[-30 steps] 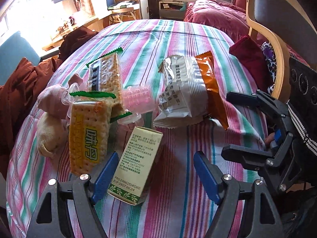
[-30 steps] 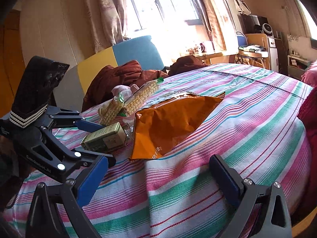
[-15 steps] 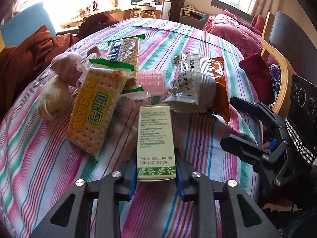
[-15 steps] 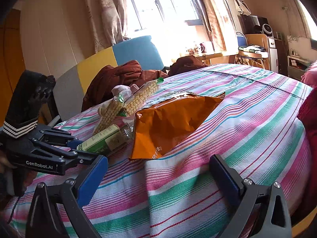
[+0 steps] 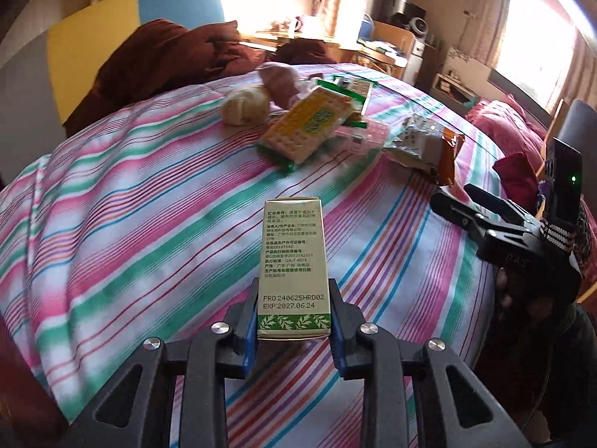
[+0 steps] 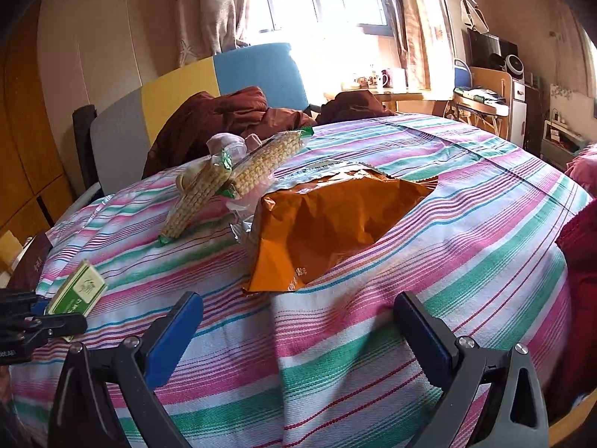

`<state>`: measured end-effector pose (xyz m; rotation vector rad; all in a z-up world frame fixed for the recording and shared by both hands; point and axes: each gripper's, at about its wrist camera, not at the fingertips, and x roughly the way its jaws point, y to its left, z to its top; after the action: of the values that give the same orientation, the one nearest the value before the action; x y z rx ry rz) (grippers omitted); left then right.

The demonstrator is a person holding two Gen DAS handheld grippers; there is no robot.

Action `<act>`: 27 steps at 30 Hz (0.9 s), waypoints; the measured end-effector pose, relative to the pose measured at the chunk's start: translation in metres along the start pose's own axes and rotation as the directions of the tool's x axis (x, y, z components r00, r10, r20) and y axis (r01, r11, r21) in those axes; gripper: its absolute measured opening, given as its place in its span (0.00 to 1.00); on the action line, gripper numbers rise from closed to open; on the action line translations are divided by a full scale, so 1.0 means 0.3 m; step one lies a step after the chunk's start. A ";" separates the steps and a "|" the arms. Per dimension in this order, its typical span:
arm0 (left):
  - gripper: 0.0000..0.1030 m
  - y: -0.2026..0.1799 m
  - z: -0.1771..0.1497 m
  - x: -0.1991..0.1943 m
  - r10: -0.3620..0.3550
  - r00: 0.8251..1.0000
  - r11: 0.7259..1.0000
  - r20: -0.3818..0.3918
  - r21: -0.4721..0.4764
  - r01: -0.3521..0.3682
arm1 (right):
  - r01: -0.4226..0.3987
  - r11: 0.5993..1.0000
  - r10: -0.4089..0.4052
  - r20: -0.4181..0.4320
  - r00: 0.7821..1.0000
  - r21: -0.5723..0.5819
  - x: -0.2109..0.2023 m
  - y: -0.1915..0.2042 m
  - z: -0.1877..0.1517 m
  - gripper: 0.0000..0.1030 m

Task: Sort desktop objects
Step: 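Grasp the green-white medicine box with the left tool, then grasp the orange snack bag with the right tool while the left tool holds the medicine box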

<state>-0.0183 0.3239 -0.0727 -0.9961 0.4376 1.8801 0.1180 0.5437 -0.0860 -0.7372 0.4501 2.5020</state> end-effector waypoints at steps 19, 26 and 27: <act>0.51 0.007 -0.108 -0.042 0.012 0.989 1.000 0.150 -0.009 -0.011 | -0.031 0.948 0.043 -0.032 0.999 0.317 0.123 -0.133 0.215 1.00; 0.52 0.000 -0.118 -0.042 0.016 0.986 1.000 0.167 -0.001 -0.017 | -0.041 0.941 0.073 -0.084 0.994 0.336 0.187 -0.120 0.215 0.99; 0.52 0.002 -0.119 -0.043 0.013 0.986 1.000 0.169 -0.003 -0.013 | -0.034 0.947 0.064 -0.084 0.994 0.318 0.182 -0.112 0.209 0.95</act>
<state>0.0005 0.2931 -0.0844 -0.8289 0.3422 1.9588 0.0699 0.6183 -0.0728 -0.7215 0.8894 2.3648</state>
